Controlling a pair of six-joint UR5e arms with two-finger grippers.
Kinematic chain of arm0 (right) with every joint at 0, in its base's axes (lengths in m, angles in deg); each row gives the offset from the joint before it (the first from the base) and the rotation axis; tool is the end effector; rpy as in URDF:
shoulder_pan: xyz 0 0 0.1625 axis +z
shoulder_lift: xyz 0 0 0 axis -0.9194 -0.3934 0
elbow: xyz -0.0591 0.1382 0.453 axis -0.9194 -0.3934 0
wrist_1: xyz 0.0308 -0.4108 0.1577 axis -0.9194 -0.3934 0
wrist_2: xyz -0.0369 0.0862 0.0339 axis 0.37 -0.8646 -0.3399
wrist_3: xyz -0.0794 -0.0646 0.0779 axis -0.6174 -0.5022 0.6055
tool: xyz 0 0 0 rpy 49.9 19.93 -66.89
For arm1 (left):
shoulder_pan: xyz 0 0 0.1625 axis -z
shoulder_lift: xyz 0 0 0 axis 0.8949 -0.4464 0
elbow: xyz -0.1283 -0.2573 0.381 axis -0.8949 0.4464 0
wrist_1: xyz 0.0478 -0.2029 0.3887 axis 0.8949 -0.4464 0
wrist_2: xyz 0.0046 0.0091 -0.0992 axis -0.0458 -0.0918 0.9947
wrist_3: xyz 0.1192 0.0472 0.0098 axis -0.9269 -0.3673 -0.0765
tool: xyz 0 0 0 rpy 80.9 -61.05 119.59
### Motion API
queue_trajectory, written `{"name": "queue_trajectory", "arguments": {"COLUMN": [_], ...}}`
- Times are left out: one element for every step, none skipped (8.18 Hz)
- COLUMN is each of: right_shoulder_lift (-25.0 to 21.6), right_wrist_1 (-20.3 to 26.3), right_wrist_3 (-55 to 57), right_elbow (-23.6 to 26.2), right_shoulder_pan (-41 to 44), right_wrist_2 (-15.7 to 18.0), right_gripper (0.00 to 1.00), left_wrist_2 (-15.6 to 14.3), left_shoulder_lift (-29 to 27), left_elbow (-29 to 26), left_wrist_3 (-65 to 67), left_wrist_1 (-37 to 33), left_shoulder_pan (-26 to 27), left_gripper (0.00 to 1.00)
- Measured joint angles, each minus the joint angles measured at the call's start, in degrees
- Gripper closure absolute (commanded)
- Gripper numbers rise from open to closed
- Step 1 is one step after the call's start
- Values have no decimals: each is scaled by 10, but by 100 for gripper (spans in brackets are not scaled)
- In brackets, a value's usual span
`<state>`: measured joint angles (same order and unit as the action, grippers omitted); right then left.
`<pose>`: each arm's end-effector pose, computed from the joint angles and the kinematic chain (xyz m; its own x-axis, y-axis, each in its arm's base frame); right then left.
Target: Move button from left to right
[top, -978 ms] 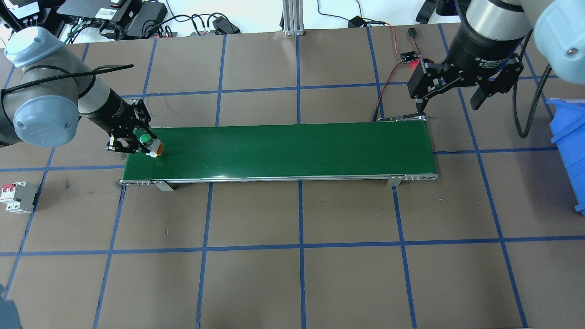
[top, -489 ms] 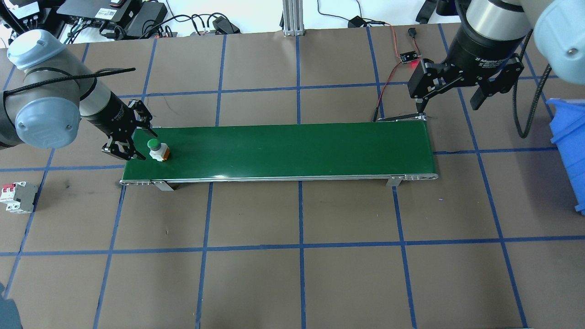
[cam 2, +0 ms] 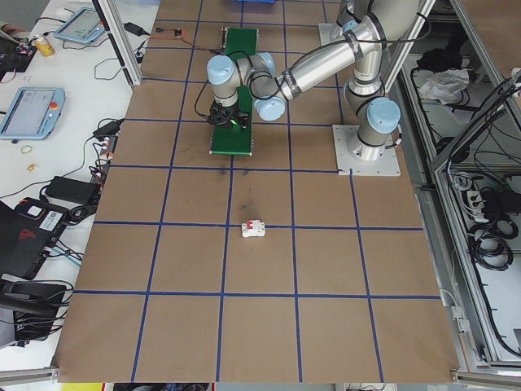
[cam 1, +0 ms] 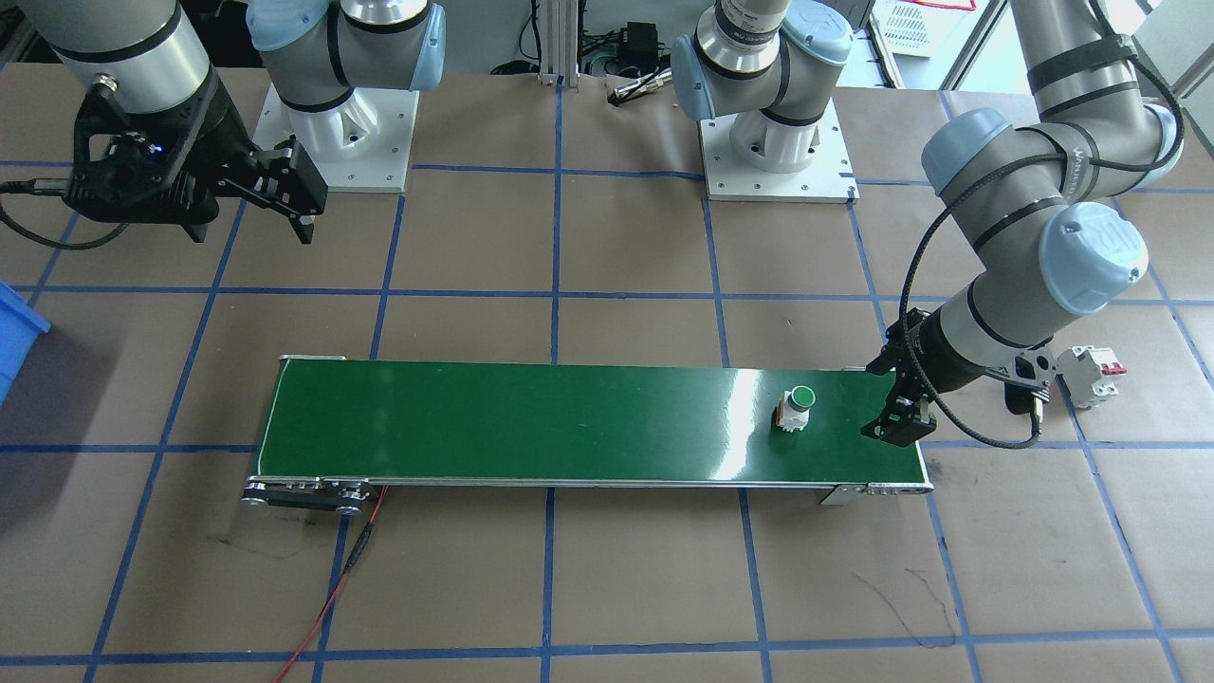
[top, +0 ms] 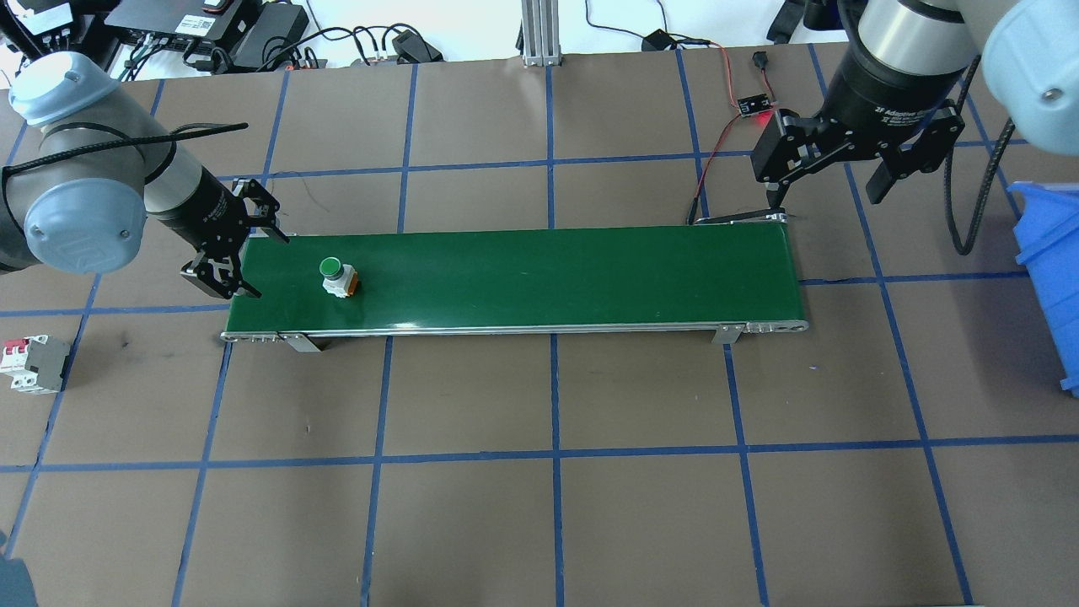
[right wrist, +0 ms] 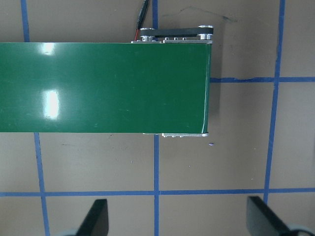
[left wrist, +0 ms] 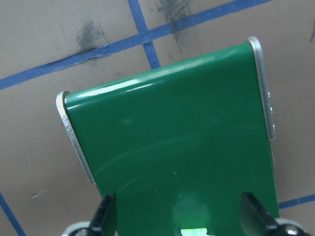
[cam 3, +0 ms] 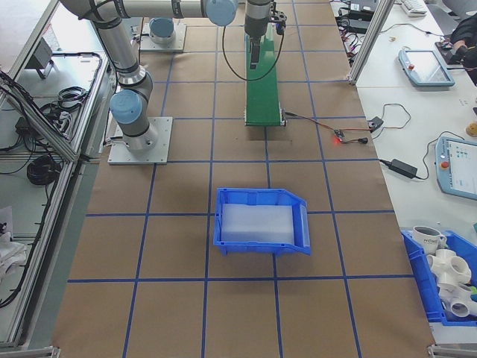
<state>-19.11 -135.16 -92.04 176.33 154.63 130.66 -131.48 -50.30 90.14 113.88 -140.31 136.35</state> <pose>0.1123 -0.5136 0.5129 -1.0000 0.0011 0.0087 0.0014 0.9993 0.0386 0.0257 -0.5877 0.2937 -0.2781 -0.9605 -0.0054 -0.9506 0.2744 0.1452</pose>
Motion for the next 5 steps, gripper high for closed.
{"name": "queue_trajectory", "arguments": {"right_shoulder_lift": [4, 11, 20, 27, 36], "right_wrist_1": [0, 0, -2, -12, -34], "right_wrist_3": [1, 3, 2, 1, 0], "right_elbow": [0, 1, 5, 14, 25], "right_shoulder_pan": [0, 0, 0, 0, 0], "right_wrist_2": [0, -1, -2, -5, -13], "right_gripper": [0, 0, 0, 0, 0], "left_wrist_2": [-8, -36, -59, -67, -67], "left_shoulder_lift": [6, 11, 16, 21, 28], "left_elbow": [-1, -3, -6, -7, -9], "left_wrist_3": [-2, -9, -36, -75, -130], "left_wrist_1": [-1, -3, -6, -7, -11], "left_shoulder_pan": [1, 4, 7, 12, 25], "left_gripper": [11, 4, 0, 0, 0]}}
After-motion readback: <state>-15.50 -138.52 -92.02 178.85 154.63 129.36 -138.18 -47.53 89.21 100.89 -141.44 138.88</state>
